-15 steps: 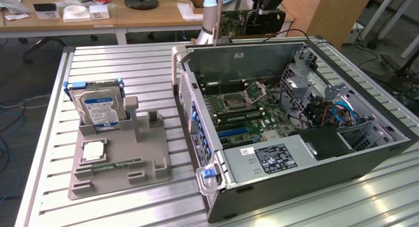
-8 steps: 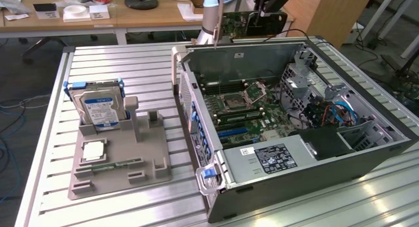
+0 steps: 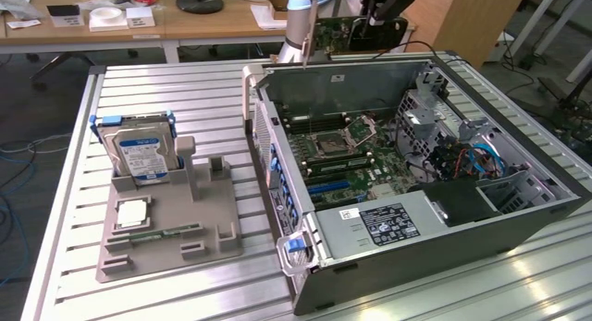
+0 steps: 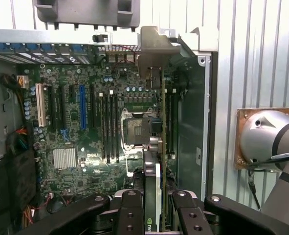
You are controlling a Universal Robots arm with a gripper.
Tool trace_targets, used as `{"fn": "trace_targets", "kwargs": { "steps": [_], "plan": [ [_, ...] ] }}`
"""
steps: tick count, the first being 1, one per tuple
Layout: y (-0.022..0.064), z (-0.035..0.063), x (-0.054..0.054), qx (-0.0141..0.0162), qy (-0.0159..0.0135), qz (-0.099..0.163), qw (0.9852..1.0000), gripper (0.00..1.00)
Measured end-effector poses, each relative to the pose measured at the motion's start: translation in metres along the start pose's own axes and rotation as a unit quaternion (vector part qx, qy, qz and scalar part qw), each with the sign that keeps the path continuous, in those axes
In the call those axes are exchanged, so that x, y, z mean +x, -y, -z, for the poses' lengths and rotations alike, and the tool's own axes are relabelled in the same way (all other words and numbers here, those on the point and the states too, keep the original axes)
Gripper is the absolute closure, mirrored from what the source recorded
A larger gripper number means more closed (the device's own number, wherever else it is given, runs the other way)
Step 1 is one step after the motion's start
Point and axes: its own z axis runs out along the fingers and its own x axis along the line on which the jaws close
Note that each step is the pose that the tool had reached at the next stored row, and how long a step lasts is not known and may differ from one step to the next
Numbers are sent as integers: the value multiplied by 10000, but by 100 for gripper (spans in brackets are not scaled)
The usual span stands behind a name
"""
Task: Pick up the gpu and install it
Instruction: 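Insert the gpu into the slot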
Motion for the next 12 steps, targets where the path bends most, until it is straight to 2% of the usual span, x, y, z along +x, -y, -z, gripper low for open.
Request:
{"fn": "trace_targets", "kwargs": {
  "steps": [2,3,7,12],
  "plan": [
    [1,4,28,-2,69,-4,10000,73],
    [1,5,38,-2,80,-5,10000,73],
    [0,-29,74,-2,99,-6,10000,73],
    [-5,-115,101,-3,101,-6,9999,73]
  ]
}}
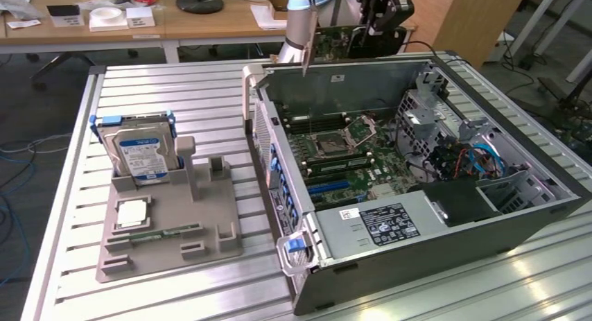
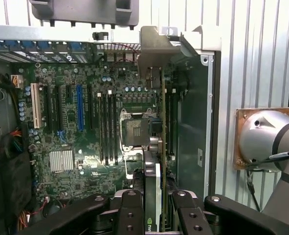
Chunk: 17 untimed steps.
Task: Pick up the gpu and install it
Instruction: 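Insert the gpu into the slot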
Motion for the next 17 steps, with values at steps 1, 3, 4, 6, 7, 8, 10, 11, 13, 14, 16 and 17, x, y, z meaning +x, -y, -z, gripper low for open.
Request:
{"fn": "trace_targets", "kwargs": {
  "steps": [1,3,4,6,7,8,10,11,13,14,16,17],
  "plan": [
    [-1,-19,5,0,0,0,10000,73],
    [-3,-54,12,0,0,0,10000,73],
    [-4,-72,15,0,0,0,10000,73],
    [-6,-107,22,0,0,0,10000,73],
    [-7,-124,25,0,0,0,10000,73],
    [-8,-132,27,0,0,0,10000,73],
    [-8,-132,27,0,0,0,10000,73],
    [-8,-132,27,0,0,0,10000,73],
    [-8,-143,28,1,1,0,10000,73],
    [-9,-160,32,0,-1,0,10000,73],
    [-11,-194,38,0,-8,1,10000,73],
    [-12,-209,41,0,-17,2,10000,73]
  ]
}}
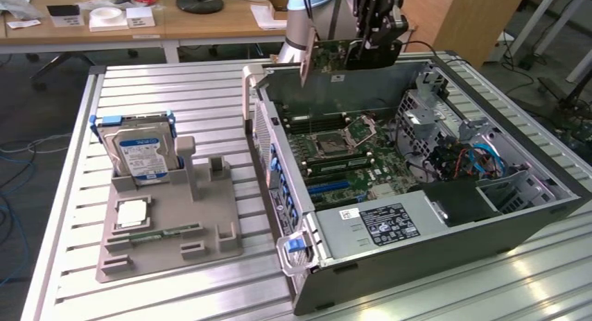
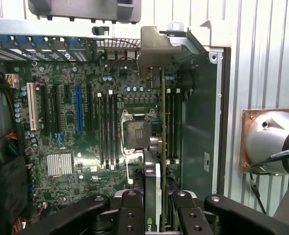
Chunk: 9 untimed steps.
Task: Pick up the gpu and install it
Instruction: 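Insert the gpu into the slot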
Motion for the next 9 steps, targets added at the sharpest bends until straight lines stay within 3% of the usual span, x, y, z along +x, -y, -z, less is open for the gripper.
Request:
{"fn": "trace_targets", "kwargs": {
  "steps": [1,3,6,7,9],
  "plan": [
    [-1,-9,2,-1,-18,0,10000,73],
    [-2,-17,3,-11,-81,2,10000,73],
    [-2,-22,4,-41,-237,6,9997,73],
    [-1,-27,5,-46,-271,8,9996,73],
    [-2,-44,8,-47,-295,9,9996,73]
  ]
}}
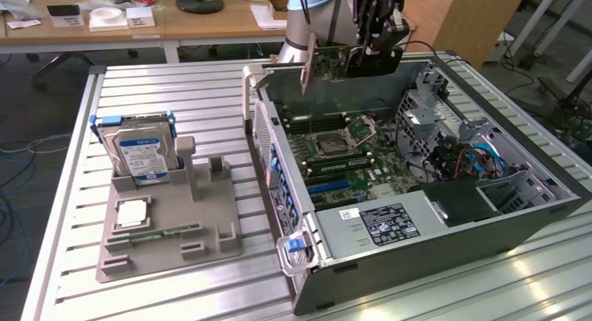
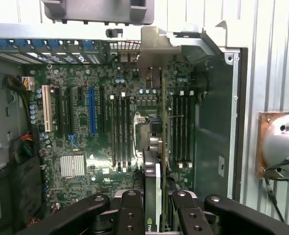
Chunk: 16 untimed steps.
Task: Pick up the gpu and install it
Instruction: 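Insert the gpu into the slot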
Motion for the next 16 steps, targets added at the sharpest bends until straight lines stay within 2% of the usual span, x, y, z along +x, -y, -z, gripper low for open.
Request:
{"fn": "trace_targets", "kwargs": {
  "steps": [3,11,16],
  "plan": [
    [-3,-52,7,0,-10,0,10000,73],
    [-2,-106,157,0,-8,0,10000,73],
    [-5,-171,185,0,-3,-1,10000,73]
  ]
}}
